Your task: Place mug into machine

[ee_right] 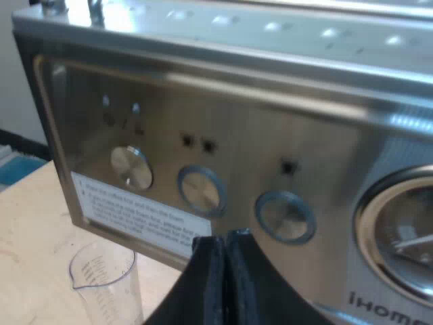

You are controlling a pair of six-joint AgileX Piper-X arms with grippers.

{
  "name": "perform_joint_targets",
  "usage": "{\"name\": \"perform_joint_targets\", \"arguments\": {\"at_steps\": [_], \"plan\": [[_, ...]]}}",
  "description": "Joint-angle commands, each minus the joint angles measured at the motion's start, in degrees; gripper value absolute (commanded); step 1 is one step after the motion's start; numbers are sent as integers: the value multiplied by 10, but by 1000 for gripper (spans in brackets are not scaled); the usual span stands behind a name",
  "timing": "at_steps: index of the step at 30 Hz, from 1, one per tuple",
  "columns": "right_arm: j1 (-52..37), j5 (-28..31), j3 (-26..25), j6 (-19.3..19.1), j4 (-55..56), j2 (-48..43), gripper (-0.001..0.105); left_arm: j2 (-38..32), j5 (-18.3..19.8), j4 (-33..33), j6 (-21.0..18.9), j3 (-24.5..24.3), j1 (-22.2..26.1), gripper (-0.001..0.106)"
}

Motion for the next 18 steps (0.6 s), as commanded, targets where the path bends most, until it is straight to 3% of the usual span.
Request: {"name": "perform_joint_targets", "arguments": {"at_steps": [1, 7, 18], "plan": [[-2, -3, -8, -8, -13, 9, 0, -1, 3, -11, -2, -3, -3, 89], [-7, 32, -8, -8, -38, 9, 0, -1, 3, -11, -2, -3, -3, 89], [-22, 30, -8, -8, -38, 15, 0, -1, 6, -11, -2, -3, -3, 89]]}}
